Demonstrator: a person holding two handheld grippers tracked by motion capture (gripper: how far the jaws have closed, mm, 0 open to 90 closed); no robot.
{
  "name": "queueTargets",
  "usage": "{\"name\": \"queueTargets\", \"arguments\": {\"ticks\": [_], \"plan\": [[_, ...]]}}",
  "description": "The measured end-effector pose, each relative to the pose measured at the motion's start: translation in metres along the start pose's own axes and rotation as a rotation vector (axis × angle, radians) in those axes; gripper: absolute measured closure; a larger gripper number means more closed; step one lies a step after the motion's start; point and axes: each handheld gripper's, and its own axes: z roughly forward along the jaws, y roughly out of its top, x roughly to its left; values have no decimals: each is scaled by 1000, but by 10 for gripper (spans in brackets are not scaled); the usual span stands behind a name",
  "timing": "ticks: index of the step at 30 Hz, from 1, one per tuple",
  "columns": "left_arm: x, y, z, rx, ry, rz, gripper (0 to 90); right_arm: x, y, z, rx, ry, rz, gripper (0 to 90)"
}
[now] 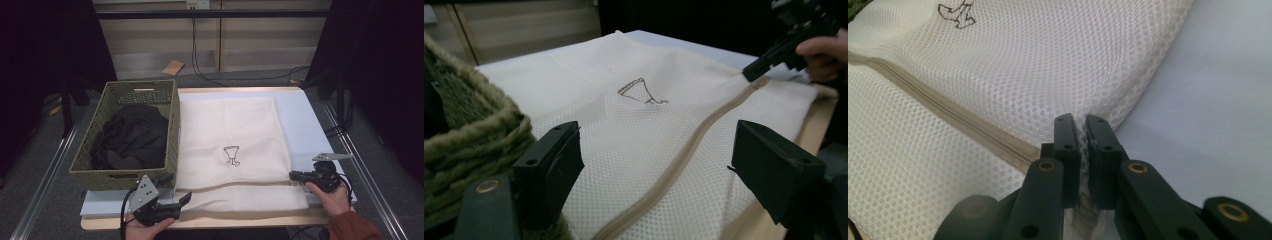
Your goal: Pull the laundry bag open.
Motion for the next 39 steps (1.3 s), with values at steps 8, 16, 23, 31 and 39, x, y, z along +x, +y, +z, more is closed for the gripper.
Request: {"name": "queueTargets", "arguments": {"ticks": [8, 16, 23, 31, 39], "plan": [[-12, 23, 29, -32, -65, 38, 195, -2, 11, -8, -43, 38, 22, 849], [-19, 25, 52, -10, -139, 66, 258, 1, 17, -17, -80, 55, 16, 849], [-15, 26, 65, -7, -142, 33, 311, 3, 21, -20, -93, 54, 13, 849], [-14, 27, 78, 8, -180, 40, 338, 4, 23, -23, -98, 66, 9, 846], [-14, 30, 99, 28, -217, 13, 318, 4, 24, -25, -101, 87, 19, 846]]}}
